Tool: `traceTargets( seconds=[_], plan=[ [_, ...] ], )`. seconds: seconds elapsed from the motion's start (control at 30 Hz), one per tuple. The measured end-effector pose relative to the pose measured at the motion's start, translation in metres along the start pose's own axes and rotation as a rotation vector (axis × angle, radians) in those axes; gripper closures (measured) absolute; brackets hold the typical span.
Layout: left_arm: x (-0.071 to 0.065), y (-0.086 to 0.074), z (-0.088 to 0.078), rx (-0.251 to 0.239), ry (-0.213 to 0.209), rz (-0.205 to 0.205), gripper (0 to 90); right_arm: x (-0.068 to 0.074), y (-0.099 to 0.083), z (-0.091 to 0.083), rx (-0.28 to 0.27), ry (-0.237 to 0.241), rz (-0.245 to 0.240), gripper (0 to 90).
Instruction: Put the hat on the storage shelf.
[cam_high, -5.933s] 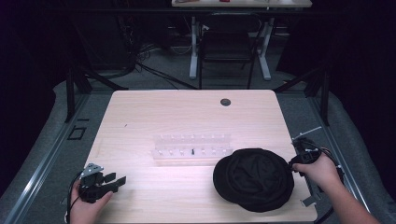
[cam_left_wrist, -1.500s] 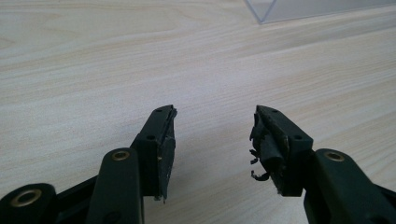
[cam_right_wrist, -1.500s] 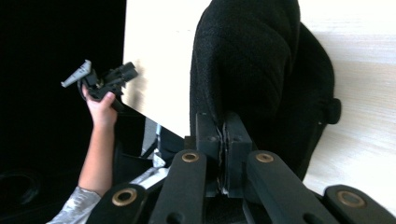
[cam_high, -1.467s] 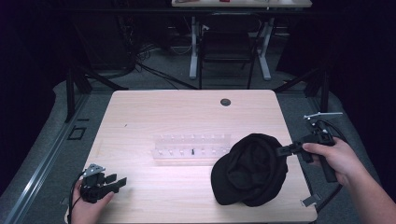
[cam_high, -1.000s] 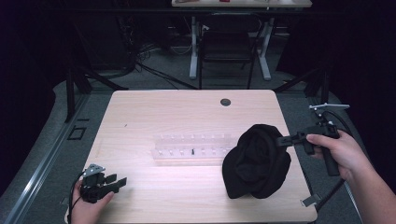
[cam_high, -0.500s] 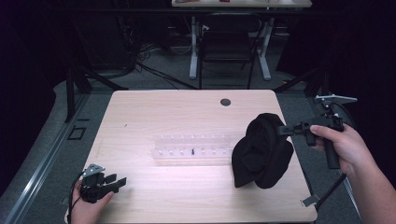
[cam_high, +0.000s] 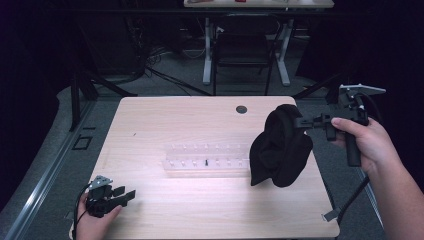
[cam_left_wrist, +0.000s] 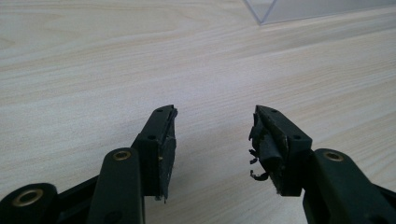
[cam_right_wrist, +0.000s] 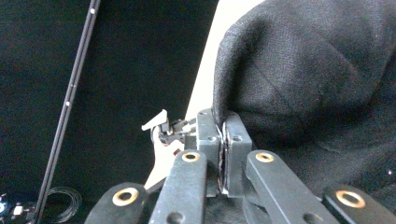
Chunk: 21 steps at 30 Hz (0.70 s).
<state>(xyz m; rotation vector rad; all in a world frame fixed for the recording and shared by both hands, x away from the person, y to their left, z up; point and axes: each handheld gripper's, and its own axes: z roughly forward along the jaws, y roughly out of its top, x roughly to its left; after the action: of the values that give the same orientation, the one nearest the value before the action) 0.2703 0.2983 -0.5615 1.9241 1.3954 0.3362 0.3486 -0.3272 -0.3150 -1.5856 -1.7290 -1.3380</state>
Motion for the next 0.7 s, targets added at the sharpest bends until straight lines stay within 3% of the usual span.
traceTargets(
  seconds=[0.37,0.7],
  plan=[
    [0.000,0.000,0.001,-0.018,0.000,-0.005,49.1,0.016,0.016,0.007,-0.027,0.018,-0.013,88.3],
    [0.000,0.000,0.001,-0.018,-0.001,-0.006,49.1,0.029,0.027,0.029,-0.020,0.035,-0.027,88.3]
  ],
)
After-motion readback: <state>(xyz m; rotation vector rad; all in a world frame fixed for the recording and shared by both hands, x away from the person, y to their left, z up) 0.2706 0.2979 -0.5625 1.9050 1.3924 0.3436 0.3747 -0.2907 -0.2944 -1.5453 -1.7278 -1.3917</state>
